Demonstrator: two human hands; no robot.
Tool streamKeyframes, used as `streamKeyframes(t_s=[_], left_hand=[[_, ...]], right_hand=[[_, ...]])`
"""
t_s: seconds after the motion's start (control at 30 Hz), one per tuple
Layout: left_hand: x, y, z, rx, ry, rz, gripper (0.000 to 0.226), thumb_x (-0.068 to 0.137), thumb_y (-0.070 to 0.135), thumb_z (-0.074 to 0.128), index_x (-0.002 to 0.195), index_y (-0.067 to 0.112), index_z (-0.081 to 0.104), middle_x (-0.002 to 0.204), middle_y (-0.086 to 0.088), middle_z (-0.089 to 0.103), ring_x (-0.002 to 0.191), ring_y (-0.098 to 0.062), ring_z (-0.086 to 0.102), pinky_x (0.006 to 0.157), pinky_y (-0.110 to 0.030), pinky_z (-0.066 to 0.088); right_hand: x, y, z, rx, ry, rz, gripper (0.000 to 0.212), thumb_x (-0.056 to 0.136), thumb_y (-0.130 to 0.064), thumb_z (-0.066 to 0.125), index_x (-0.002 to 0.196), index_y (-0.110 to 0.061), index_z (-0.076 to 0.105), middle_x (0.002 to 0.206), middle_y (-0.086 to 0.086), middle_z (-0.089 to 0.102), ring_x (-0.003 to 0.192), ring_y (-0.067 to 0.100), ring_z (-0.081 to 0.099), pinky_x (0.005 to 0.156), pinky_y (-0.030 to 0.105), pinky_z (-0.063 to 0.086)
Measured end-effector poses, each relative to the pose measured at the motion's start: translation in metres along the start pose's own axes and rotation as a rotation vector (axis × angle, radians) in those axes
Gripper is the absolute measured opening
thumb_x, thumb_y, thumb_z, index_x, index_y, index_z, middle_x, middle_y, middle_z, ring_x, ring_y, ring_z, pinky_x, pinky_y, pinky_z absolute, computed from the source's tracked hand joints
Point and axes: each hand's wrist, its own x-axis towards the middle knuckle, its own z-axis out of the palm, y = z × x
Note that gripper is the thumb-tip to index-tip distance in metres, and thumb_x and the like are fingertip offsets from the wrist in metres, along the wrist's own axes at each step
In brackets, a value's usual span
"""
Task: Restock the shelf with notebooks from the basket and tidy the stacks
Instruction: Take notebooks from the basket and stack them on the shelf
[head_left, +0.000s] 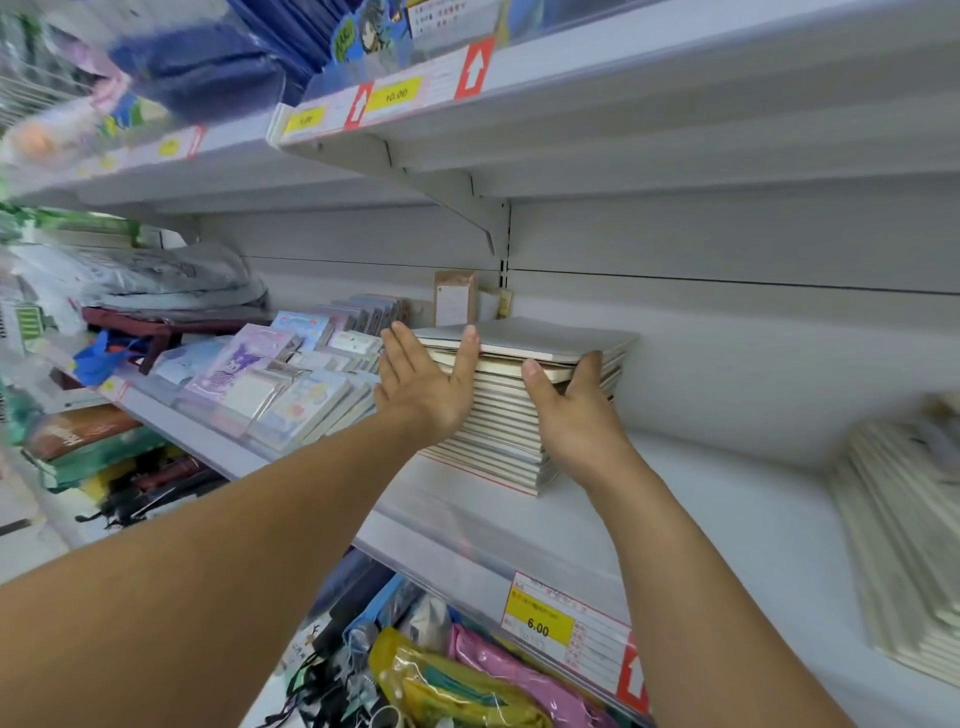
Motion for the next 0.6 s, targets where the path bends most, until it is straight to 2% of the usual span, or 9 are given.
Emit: streamKeyframes(t_s=[0.07,0.17,0.3,0.37,0.47,0.53,0.6], left_hand=[[0.004,-0.001,-0.008,0.013,-0.045,-0.027,0.098,0.082,0.081,0.007,0.149,0.018,-0.026,0.161,-0.004,-0.023,0.149,-0.027,-0.012,0.119,-0.046,-0.005],[0.002,-0.004,-0.014,0.073,-0.072,-0.024,0.098,0.080,0.082,0.003,0.149,0.019,-0.027,0.161,-0.003,-0.022,0.149,-0.028,-0.012,0.118,-0.047,-0.005],[0.000,-0.011,-0.007,0.172,-0.031,0.049,0.113,0.070,0.088,-0.002,0.148,0.011,-0.029,0.158,-0.006,-0.031,0.146,-0.025,-0.024,0.119,-0.042,-0.012],[0.001,-0.013,0.000,0.202,0.033,0.092,0.112,0.071,0.086,-0.002,0.147,0.007,-0.029,0.156,-0.008,-0.034,0.144,-0.024,-0.029,0.117,-0.039,-0.014],[-0.002,-0.013,0.011,0.160,0.138,0.149,0.107,0.077,0.081,0.000,0.148,0.007,-0.027,0.155,-0.008,-0.035,0.145,-0.022,-0.028,0.117,-0.036,-0.015],[0.000,-0.013,0.016,0.101,0.139,0.167,0.106,0.077,0.081,0.003,0.148,0.008,-0.027,0.156,-0.006,-0.034,0.146,-0.020,-0.026,0.117,-0.034,-0.014],[0.003,-0.013,0.015,0.054,0.106,0.166,0.105,0.080,0.080,0.009,0.148,0.009,-0.027,0.156,-0.005,-0.033,0.146,-0.019,-0.026,0.118,-0.035,-0.013]], right_hand=[[-0.002,-0.002,0.000,0.029,-0.042,0.020,0.099,0.092,-0.064,0.048,0.157,-0.017,-0.010,0.166,-0.001,0.008,0.152,0.021,0.014,0.122,0.043,0.021],[-0.005,-0.004,0.003,0.047,-0.036,0.044,0.113,0.082,-0.076,0.050,0.158,-0.017,-0.009,0.167,0.000,0.007,0.152,0.022,0.012,0.122,0.045,0.020],[0.001,-0.003,0.005,-0.022,0.013,0.055,0.100,0.088,-0.075,0.041,0.158,-0.013,0.004,0.164,0.003,0.019,0.149,0.029,0.023,0.119,0.048,0.027],[0.004,-0.004,0.003,0.007,0.006,0.073,0.094,0.091,-0.070,0.041,0.157,-0.013,0.007,0.164,0.005,0.020,0.148,0.029,0.025,0.118,0.048,0.028],[0.004,-0.004,0.005,0.052,0.027,0.070,0.084,0.099,-0.057,0.041,0.159,-0.018,-0.003,0.167,0.002,0.007,0.152,0.025,0.015,0.122,0.043,0.019],[0.002,-0.005,0.006,0.022,0.064,0.023,0.079,0.102,-0.050,0.039,0.158,-0.022,-0.008,0.167,0.000,0.001,0.152,0.021,0.010,0.122,0.038,0.015],[0.002,-0.006,0.005,-0.019,0.041,0.008,0.074,0.104,-0.048,0.036,0.159,-0.018,-0.005,0.167,-0.001,-0.006,0.153,0.020,0.006,0.120,0.034,0.011]])
